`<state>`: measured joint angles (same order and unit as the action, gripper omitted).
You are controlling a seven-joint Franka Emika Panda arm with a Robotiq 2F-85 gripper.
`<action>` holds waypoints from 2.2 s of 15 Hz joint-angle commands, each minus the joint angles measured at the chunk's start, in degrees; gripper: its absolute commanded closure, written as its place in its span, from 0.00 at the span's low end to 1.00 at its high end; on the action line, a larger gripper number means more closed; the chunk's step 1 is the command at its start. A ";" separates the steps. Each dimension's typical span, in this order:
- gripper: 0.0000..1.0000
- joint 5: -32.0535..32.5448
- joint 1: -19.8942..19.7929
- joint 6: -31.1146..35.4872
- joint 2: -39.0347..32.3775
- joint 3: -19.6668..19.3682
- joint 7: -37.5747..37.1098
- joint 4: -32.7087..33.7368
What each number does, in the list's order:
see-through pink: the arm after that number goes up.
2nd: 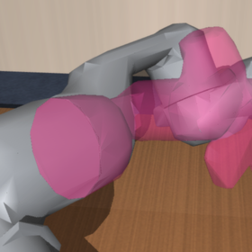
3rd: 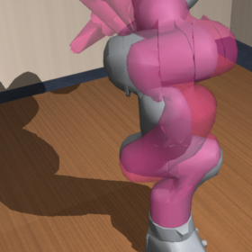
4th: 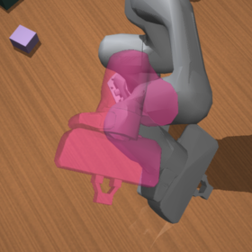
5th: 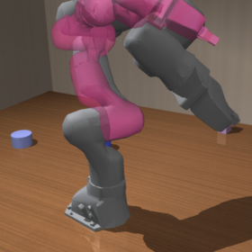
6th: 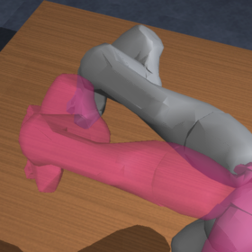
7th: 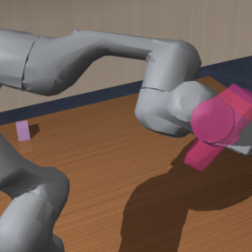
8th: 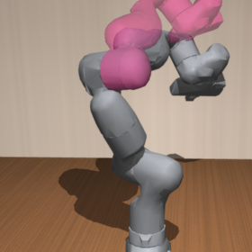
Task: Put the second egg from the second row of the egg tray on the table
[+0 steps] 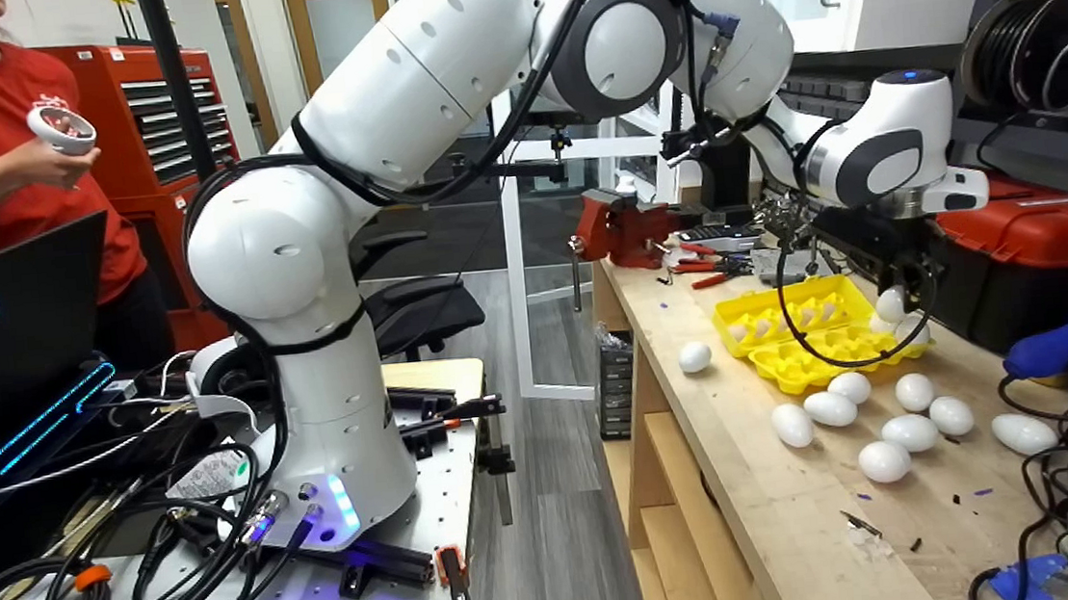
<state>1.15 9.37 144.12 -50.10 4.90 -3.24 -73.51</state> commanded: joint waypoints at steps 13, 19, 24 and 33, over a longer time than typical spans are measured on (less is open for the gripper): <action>0.77 3.63 -3.12 -7.75 9.71 -5.37 3.58 -8.63; 0.77 9.10 -2.68 -9.26 11.53 -9.93 1.86 -11.85; 0.77 13.22 -2.19 -9.52 10.92 -12.73 -0.30 -13.96; 0.77 18.54 -2.24 -9.26 10.68 -15.92 -2.92 -17.51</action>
<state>17.17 6.62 135.75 -41.85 -10.03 -3.66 -87.53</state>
